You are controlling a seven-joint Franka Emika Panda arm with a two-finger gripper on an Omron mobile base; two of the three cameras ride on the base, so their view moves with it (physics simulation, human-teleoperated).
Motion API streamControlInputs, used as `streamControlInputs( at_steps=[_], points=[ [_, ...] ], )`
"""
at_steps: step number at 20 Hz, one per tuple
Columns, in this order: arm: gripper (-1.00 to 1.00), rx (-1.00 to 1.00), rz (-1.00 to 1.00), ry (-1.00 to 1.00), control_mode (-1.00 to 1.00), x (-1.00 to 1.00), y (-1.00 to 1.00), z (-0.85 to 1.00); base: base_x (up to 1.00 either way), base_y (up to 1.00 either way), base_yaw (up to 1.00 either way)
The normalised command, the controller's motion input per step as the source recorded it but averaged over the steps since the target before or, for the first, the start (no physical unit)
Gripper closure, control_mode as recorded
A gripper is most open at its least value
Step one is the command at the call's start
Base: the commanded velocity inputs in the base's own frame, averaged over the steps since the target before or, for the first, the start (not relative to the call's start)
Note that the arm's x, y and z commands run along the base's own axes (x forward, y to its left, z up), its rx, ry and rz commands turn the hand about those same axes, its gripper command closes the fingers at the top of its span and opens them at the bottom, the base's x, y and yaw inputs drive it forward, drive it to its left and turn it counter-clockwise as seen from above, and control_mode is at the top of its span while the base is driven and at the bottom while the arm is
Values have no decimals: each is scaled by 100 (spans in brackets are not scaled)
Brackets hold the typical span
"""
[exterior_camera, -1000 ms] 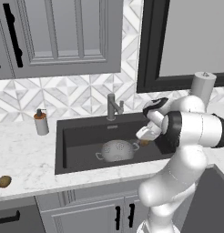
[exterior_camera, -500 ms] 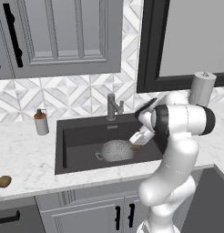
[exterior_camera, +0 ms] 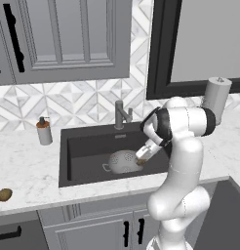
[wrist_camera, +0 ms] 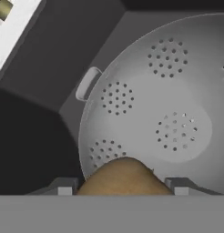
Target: Put the colander in the sink, put the kiwi, kiwi in the colander, and turn on the sink faucet and pour water over the colander.
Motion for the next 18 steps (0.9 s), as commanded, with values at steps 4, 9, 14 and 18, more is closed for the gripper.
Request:
streamControlInputs(
  at_steps=[4, 9, 14, 18],
  points=[
    [100, 3, 0, 0, -100, 0, 22, -23, 0, 0, 0],
    [100, 2, 0, 0, -100, 10, 29, -18, 0, 0, 0],
    [-100, 0, 0, 0, -100, 0, 30, -10, 0, 0, 0],
    [-100, 0, -2, 0, -100, -6, 7, 0, 0, 0, 0]
  ],
)
